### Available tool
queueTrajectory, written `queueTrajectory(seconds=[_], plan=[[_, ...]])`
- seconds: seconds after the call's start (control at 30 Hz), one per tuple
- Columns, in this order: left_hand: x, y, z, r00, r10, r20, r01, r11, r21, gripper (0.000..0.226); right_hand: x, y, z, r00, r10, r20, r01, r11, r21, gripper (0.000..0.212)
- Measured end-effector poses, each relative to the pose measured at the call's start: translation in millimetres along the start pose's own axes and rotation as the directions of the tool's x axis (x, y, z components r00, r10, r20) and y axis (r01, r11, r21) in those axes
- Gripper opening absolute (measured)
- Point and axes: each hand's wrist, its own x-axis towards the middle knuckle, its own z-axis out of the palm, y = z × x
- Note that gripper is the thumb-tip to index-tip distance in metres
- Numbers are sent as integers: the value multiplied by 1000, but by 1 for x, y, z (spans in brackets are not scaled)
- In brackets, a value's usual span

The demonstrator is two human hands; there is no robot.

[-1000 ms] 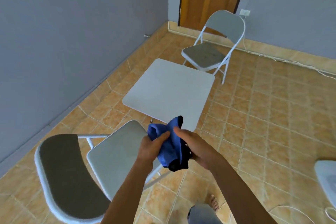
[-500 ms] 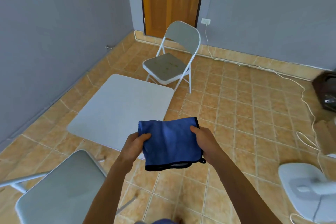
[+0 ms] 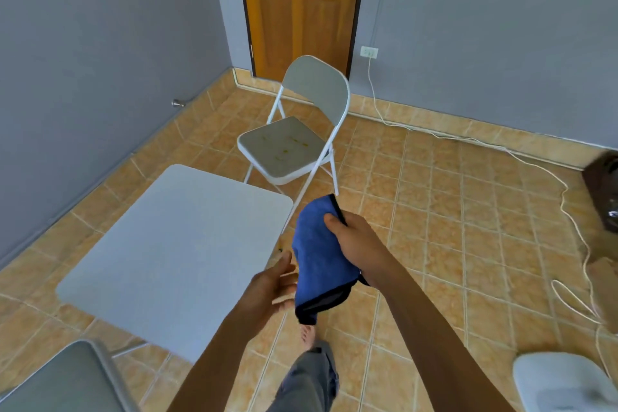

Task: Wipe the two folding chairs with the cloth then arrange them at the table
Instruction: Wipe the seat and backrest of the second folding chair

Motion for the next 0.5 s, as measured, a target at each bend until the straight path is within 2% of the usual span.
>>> queueTrajectory(seconds=[0.07,0.13,0.2,0.27,0.33,0.43,0.5], plan=[[28,20,21,996,13,89,-4,994,-109,54,29,-17,-18,1000,-5,19,4,999,40,16],[56,44,38,991,-22,135,63,949,-308,52,59,-33,-41,1000,15,25,-18,995,95,16],[83,65,48,986,-17,163,78,923,-377,57,89,-46,-67,998,52,28,-54,994,98,19],[112,89,54,980,-5,199,80,925,-371,48,121,-60,-97,998,57,13,-58,997,60,24],[144,115,59,985,20,170,37,946,-322,42,154,-73,-128,998,44,-54,-44,999,-9,25],[183,150,71,992,114,58,-101,975,-196,39,197,-74,-158,992,47,-117,-66,984,-166,26],[203,167,86,981,182,-67,-186,981,-56,35,221,-66,-164,991,39,-127,-67,971,-230,27]])
